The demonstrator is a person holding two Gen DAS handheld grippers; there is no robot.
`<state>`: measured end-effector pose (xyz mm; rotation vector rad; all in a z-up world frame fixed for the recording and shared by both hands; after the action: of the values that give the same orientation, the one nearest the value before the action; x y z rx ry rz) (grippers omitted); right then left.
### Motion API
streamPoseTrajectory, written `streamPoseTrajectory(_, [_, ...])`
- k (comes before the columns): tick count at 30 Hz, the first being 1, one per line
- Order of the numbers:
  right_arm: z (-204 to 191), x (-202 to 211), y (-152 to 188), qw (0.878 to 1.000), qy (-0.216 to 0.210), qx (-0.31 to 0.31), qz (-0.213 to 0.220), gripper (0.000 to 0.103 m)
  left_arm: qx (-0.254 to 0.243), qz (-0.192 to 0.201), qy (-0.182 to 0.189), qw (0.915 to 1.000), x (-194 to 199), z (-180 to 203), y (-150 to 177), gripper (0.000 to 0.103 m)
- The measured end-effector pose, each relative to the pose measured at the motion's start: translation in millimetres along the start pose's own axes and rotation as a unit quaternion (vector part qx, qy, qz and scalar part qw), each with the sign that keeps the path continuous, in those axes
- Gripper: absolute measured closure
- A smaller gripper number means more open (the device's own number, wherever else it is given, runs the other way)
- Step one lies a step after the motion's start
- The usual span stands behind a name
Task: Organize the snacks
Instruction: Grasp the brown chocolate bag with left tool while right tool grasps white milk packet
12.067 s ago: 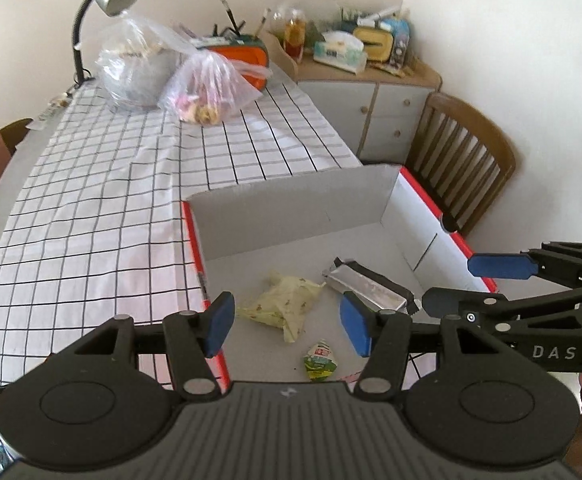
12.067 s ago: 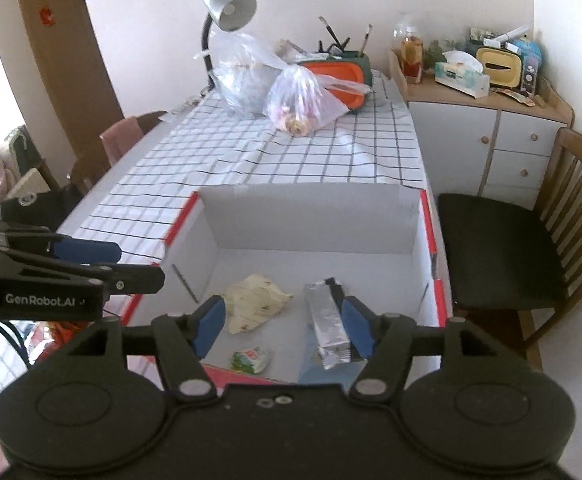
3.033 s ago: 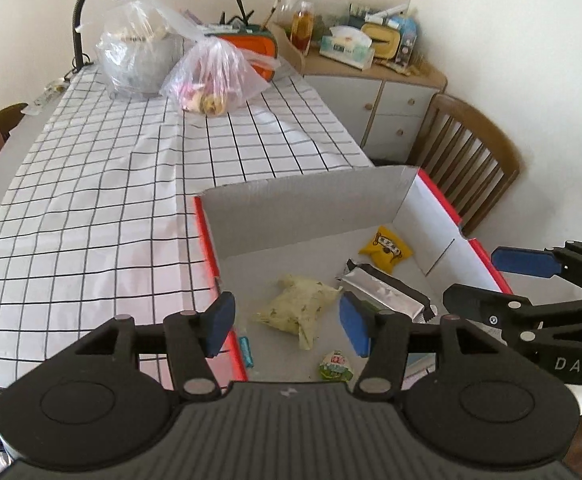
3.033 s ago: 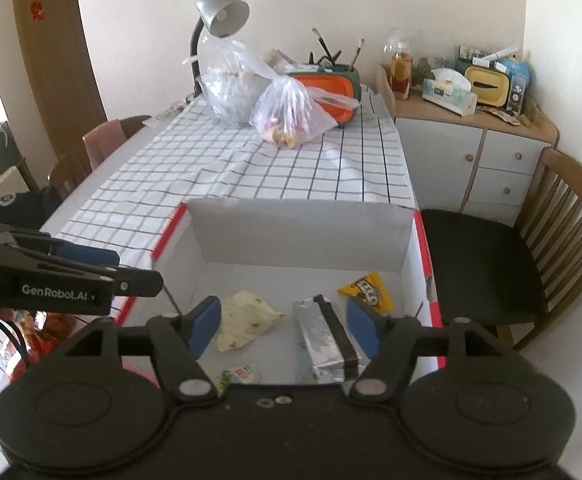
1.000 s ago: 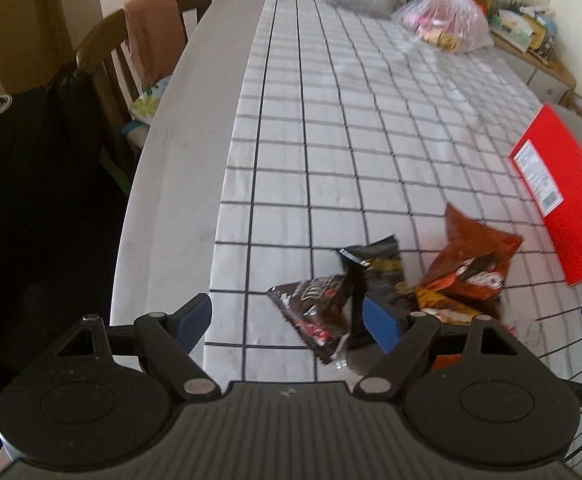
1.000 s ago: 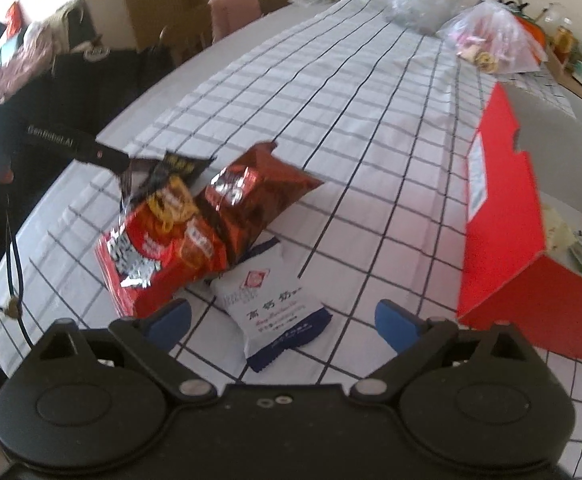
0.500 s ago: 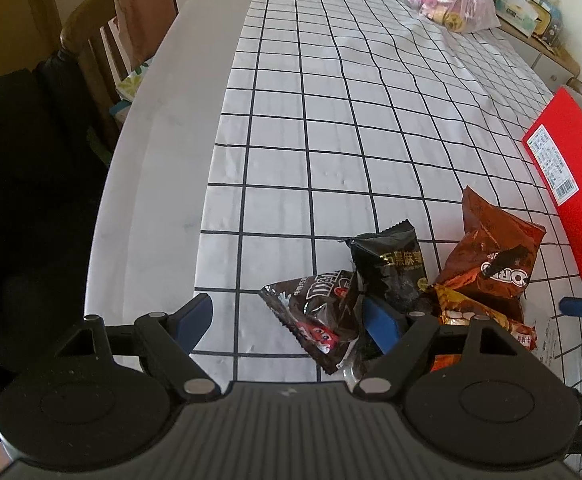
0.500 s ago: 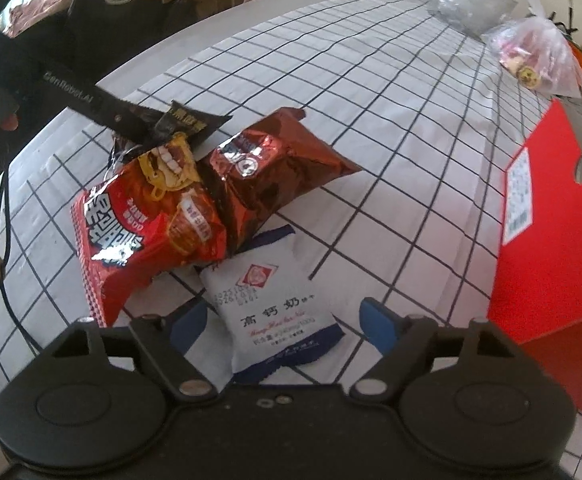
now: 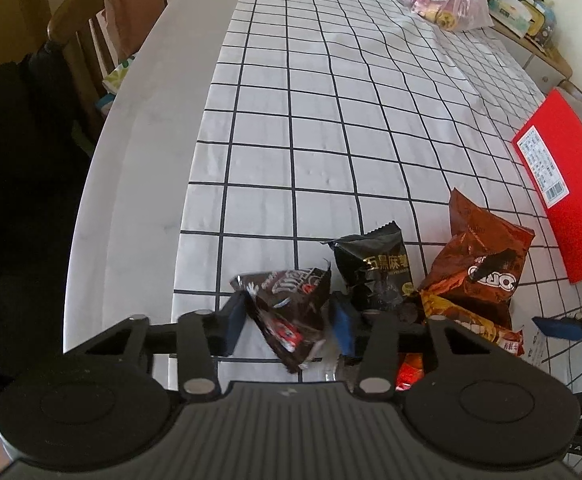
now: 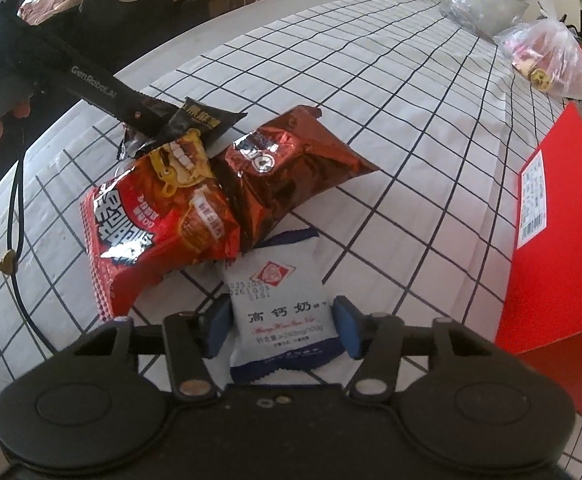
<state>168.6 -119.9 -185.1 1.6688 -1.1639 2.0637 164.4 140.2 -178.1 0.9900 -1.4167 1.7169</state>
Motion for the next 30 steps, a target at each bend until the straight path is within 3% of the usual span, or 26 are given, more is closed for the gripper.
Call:
streamPoseTrajectory(12, [13,13,9,0.998,0.022,-0.065,0.014,0.058,0.021,0.009,-0.005,0.9997,6,-1,6,0.070])
streamPoseTrajectory(30, [49,94,11,0.986,0.030,-0.129,0.099,0.058,0.044,0.052,-0.002,0.9977,62,12,3,0.070])
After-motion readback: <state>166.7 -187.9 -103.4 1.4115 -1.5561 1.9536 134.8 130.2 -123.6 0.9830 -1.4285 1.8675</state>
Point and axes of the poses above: each gripper's, at about its wrist camera, not at the fingertips, and x roughly against the way its jaws point, z to its right, y to its underside, the point moved 1 cm from there along -x, roughly the way its jaws point, and after that the axes turned 6 degrees about -x, right-handed, at the moved point
